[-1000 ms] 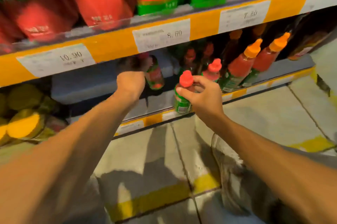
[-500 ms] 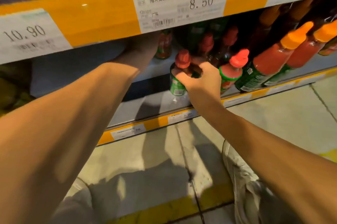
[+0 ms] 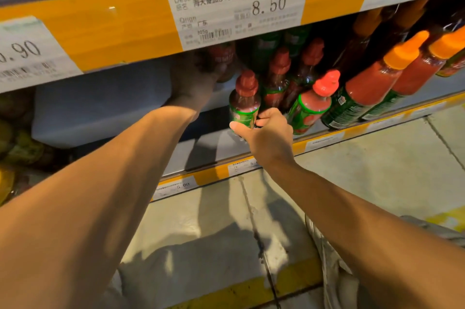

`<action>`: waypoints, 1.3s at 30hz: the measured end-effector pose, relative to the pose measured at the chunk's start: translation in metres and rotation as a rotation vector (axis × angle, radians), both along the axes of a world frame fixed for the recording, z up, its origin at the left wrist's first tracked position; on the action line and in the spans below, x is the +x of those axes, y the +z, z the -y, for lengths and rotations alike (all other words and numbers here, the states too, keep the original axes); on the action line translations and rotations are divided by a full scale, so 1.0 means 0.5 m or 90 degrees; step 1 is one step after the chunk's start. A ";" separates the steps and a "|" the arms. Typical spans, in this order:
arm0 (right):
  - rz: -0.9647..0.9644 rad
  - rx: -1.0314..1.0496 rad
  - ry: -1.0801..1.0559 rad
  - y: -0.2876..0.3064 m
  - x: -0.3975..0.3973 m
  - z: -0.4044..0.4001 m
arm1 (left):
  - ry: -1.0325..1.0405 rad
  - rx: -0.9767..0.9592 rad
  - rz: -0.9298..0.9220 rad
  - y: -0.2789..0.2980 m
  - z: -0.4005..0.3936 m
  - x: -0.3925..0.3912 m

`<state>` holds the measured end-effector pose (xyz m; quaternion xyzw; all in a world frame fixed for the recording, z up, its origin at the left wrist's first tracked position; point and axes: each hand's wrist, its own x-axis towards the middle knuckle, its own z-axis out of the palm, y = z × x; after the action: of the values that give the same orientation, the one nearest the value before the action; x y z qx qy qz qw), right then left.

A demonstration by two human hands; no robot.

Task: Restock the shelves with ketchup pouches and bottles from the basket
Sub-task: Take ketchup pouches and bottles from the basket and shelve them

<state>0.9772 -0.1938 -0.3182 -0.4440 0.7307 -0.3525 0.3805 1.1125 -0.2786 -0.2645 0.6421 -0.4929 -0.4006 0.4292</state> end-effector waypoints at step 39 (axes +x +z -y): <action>-0.171 0.027 0.194 0.200 -0.020 -0.140 | -0.039 0.189 0.370 0.124 -0.266 0.052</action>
<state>0.9671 -0.1239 -0.2181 -0.5844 0.7065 -0.2131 0.3377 1.1385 -0.1457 -0.2026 0.7702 -0.5500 -0.2807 0.1598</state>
